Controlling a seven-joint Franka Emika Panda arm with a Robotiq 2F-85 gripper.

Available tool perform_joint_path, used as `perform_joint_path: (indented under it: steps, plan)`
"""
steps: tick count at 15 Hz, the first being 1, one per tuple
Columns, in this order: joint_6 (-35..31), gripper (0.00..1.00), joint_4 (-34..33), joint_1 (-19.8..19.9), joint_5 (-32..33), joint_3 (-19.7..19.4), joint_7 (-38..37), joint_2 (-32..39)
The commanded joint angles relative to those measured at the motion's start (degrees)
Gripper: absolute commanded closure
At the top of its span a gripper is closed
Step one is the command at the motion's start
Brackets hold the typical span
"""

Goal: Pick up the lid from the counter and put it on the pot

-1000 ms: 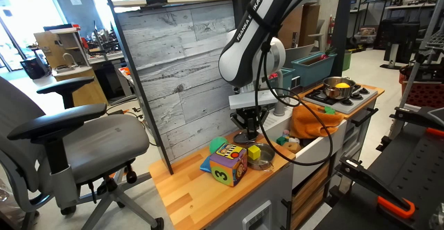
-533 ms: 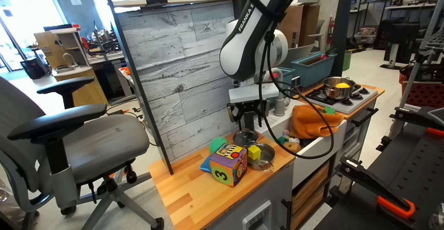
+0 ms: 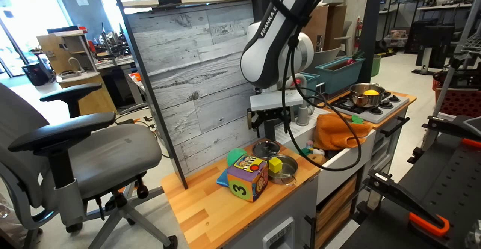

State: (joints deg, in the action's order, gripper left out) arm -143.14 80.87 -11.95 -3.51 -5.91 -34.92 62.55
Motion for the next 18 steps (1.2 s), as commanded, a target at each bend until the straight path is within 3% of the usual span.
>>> perform_joint_path:
  steps: [1,13,14,15,18]
  plan:
    - [-0.2,0.0,-5.2,-0.5,0.1,-0.7,-0.6,3.5]
    - [2.2,0.0,-15.0,-1.3,1.1,-1.7,-6.0,11.6]
    - [2.4,0.25,-15.7,-1.3,1.2,-1.7,-6.4,12.1]
    - [2.5,0.26,-16.2,-1.4,1.2,-1.8,-6.7,12.6]
    - [2.8,0.49,-17.3,-1.4,1.4,-1.9,-7.9,13.3]
